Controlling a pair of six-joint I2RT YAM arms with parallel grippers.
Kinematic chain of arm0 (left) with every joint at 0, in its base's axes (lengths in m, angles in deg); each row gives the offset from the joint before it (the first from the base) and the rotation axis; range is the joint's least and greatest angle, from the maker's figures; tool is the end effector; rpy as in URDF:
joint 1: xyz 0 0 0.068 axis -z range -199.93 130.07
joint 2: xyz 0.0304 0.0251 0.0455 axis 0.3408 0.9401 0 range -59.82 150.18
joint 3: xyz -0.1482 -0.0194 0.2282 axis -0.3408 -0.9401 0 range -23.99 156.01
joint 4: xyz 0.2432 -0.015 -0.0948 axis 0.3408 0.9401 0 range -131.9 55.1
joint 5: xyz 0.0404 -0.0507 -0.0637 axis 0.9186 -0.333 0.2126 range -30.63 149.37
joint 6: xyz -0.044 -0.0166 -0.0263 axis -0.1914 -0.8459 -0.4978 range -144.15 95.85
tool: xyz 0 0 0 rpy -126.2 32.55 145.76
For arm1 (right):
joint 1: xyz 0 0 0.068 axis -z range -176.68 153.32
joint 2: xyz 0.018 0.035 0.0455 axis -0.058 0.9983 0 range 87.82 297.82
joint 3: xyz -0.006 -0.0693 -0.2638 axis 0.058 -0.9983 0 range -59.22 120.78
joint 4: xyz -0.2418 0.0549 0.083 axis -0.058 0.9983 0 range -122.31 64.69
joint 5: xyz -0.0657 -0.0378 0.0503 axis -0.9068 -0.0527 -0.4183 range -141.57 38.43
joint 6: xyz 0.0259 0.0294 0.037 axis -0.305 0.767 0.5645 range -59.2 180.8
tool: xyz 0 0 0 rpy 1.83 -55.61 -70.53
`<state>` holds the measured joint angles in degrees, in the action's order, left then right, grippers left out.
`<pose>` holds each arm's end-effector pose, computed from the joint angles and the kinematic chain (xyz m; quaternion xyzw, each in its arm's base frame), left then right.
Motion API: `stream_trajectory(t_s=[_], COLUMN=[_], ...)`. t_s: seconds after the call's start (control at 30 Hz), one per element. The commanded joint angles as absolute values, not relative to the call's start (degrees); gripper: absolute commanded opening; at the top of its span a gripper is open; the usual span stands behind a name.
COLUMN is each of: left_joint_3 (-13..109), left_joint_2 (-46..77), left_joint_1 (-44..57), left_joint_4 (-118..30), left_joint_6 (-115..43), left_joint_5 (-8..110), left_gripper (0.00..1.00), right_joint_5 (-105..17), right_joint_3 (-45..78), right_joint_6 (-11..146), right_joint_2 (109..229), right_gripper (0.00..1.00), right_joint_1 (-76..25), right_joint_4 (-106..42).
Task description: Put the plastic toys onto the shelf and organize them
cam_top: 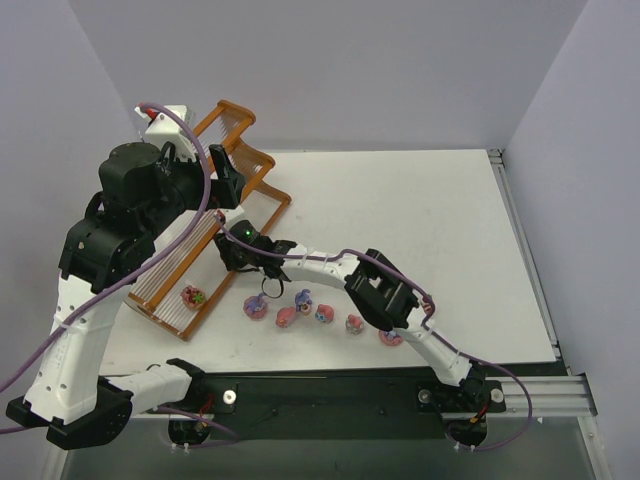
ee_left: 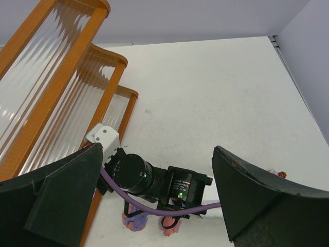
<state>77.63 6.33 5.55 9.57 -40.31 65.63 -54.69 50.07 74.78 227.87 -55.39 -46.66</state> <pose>0.1670 -0.0752 0.5158 0.0320 0.7974 -0.1728 0.5772 0.2970 0.4849 0.1783 -0.2896 0.7465 0.3373 0.4951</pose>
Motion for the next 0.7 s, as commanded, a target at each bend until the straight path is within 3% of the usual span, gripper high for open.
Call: stream_trajectory(t_s=[0.0, 0.23, 0.67], left_joint_3=[78.58, 78.31, 78.14], left_joint_2=[6.01, 6.01, 5.92], left_joint_1=[5.83, 5.83, 5.83], left_joint_4=[8.91, 8.99, 8.91], left_joint_6=[-40.85, -40.85, -40.85], left_joint_5=[66.58, 66.75, 66.75], left_gripper=[0.97, 0.97, 0.97], right_joint_5=[-57.46, -57.11, -57.11], right_joint_3=[49.94, 48.89, 46.16], right_joint_6=[74.43, 73.81, 74.42], right_joint_2=[229.5, 228.71, 226.86], right_gripper=[0.45, 0.51, 0.49], right_joint_1=[-55.39, -55.65, -55.74], right_joint_4=[-42.68, -43.65, -44.96])
